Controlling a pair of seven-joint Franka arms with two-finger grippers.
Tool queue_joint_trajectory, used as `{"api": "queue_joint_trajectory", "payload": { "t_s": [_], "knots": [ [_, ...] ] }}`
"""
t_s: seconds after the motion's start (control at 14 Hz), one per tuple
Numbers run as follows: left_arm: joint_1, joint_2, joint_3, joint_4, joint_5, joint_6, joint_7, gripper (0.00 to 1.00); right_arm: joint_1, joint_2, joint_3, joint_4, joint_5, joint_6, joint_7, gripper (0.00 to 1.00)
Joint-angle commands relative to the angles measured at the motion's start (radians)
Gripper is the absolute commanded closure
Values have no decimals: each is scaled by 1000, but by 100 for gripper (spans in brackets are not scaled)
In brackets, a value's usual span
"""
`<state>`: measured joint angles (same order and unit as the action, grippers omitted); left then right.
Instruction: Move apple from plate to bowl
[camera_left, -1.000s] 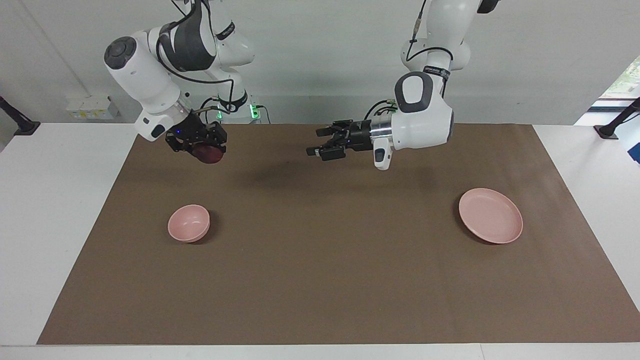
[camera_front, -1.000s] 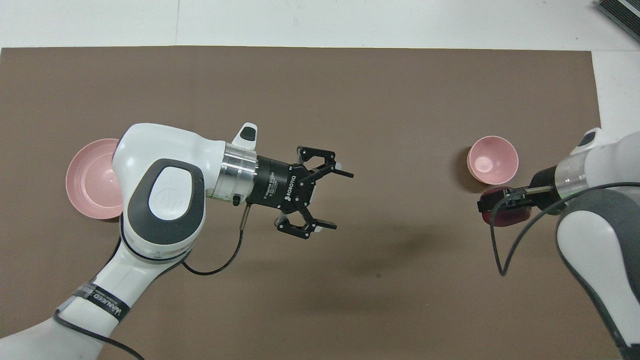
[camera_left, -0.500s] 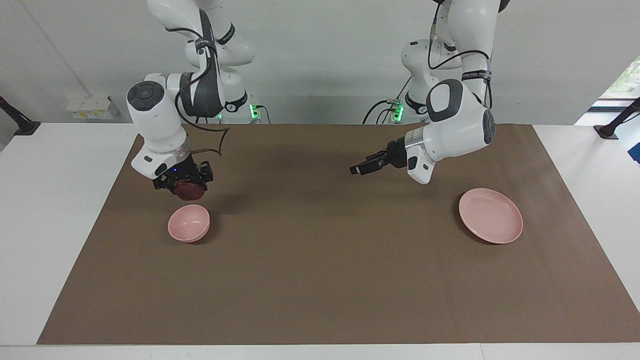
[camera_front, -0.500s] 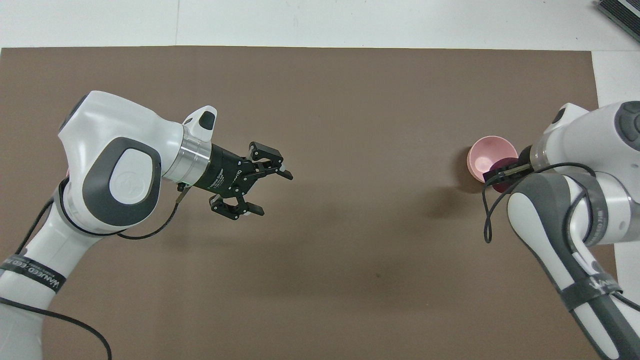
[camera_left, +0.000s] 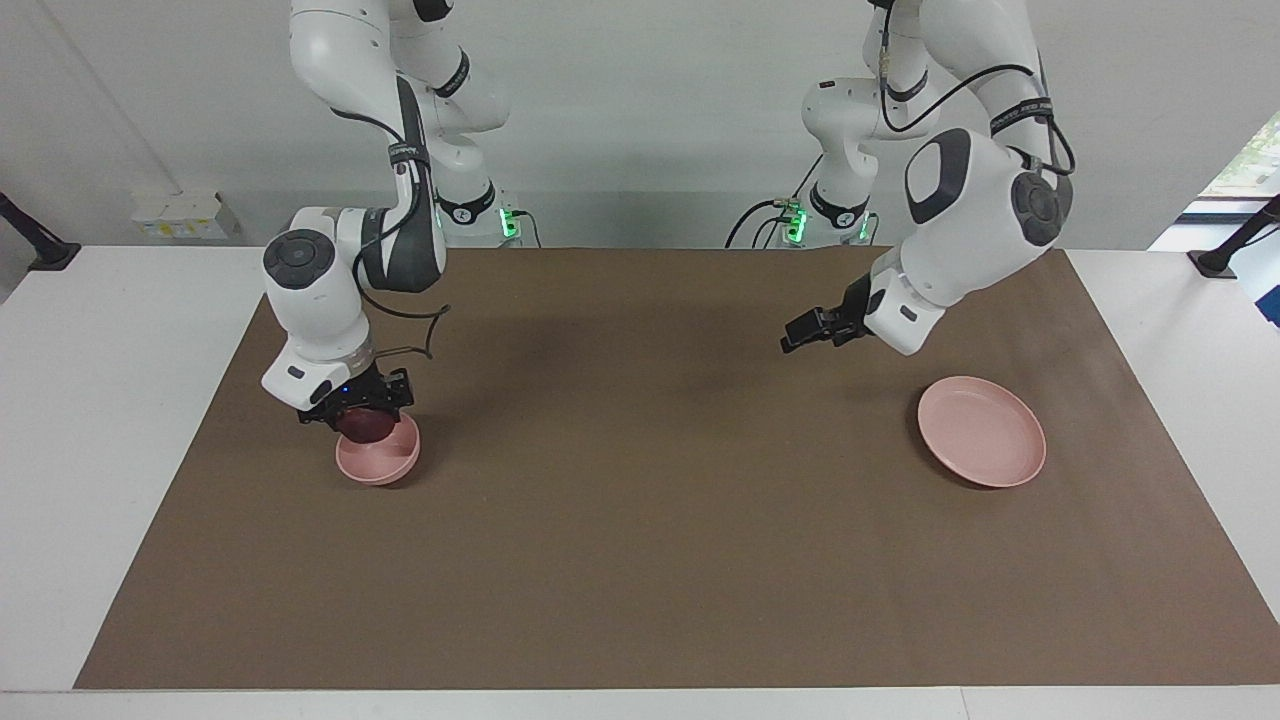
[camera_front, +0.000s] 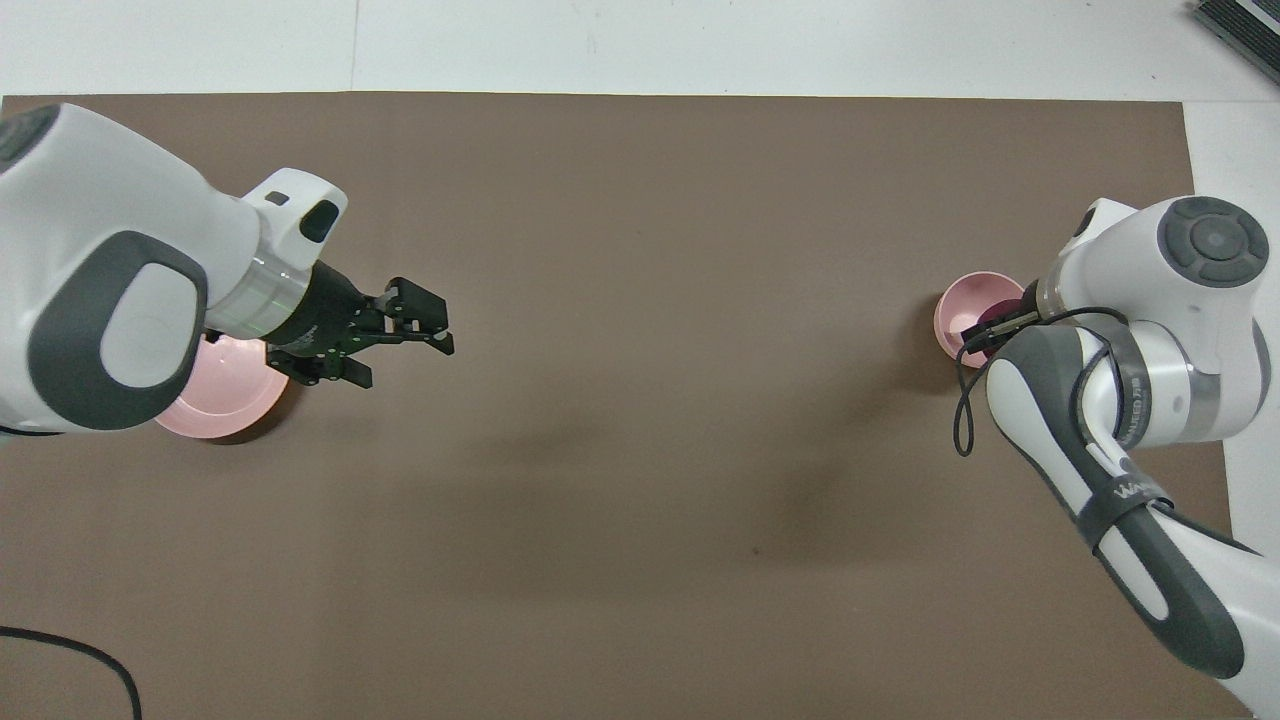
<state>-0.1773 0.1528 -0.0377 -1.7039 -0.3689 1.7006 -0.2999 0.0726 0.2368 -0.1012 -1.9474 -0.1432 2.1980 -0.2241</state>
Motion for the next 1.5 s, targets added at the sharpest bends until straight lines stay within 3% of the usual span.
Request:
{"api": "queue_joint_trajectory", "payload": {
  "t_s": [0.0, 0.14, 0.36, 0.57, 0.79, 1.0, 1.43],
  "knots": [
    [-58, -7, 111, 39, 108, -56, 172, 0, -8, 24, 8, 16, -21, 26, -11, 100],
    [-27, -19, 111, 62, 213, -71, 284, 0, -8, 24, 8, 15, -21, 29, -11, 100],
    [18, -36, 113, 82, 281, -73, 433, 0, -8, 53, 6, 18, -21, 55, -8, 100],
    [16, -84, 111, 93, 379, -75, 444, 0, -8, 71, 8, 19, -21, 68, -8, 100],
    [82, -104, 92, 150, 367, -174, 440, 0, -10, 79, 6, 19, -21, 75, -8, 100],
    [140, -104, 44, 170, 354, -186, 432, 0, -11, 81, 8, 19, -21, 75, -8, 99],
    [174, -143, 25, 176, 361, -209, 430, 0, -11, 93, 8, 13, -9, 88, -8, 54]
  ]
}}
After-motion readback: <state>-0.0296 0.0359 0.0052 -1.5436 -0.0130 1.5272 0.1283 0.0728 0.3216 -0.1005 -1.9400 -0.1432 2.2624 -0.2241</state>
